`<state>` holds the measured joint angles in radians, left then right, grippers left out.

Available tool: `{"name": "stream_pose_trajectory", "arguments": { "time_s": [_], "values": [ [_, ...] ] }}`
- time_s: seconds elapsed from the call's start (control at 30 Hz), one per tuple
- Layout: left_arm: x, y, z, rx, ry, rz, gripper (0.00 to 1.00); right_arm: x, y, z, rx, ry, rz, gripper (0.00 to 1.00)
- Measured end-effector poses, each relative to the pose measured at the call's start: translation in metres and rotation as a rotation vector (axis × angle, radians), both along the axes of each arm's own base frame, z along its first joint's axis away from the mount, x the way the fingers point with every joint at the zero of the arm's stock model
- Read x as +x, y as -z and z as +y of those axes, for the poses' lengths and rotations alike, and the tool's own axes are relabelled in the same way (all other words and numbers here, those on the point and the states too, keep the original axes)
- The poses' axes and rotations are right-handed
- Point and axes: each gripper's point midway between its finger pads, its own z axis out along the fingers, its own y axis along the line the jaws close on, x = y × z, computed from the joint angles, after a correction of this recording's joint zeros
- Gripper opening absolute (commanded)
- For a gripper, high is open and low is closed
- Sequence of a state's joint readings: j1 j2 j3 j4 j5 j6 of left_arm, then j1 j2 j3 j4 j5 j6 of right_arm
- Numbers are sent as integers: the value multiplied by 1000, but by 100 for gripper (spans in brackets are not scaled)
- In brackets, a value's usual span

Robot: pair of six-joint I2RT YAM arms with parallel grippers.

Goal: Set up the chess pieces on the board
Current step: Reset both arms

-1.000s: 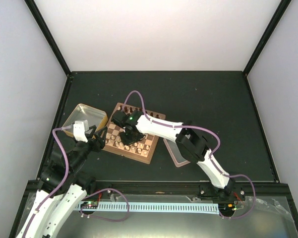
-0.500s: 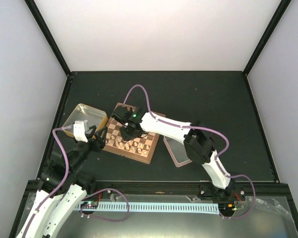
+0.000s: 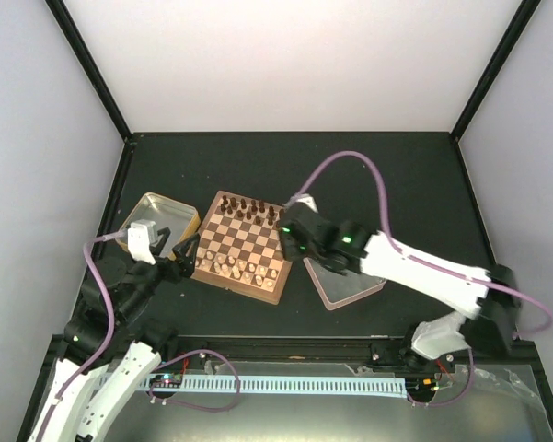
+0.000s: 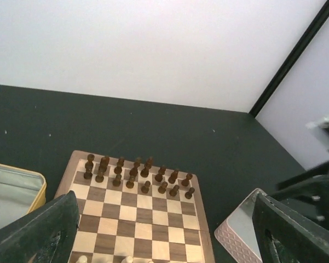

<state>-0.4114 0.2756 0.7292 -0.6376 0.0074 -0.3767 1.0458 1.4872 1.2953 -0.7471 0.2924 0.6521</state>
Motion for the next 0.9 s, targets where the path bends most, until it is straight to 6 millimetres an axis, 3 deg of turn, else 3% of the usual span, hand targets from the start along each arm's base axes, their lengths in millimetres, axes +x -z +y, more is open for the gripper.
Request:
{"name": "stream_pose_trajectory", "arguments": {
  "time_s": [0.07,0.27,0.43,0.57,0.9],
  "values": [
    [-2,-8,1,5,3,-18,98,-3,-13,-32,12,46,-71,71],
    [-11,-34,6,24,1,-76,99,-19,-86,-129,145,203,-342,81],
    [-24,-67,14,32,-10,-148,99,-36,-129,-189,241,291,-494,92],
    [-37,-93,23,38,-22,-213,99,-49,-150,-225,259,320,-578,100],
    [-66,-134,42,59,-61,-304,99,-68,-190,-286,242,416,-682,100]
  ]
}}
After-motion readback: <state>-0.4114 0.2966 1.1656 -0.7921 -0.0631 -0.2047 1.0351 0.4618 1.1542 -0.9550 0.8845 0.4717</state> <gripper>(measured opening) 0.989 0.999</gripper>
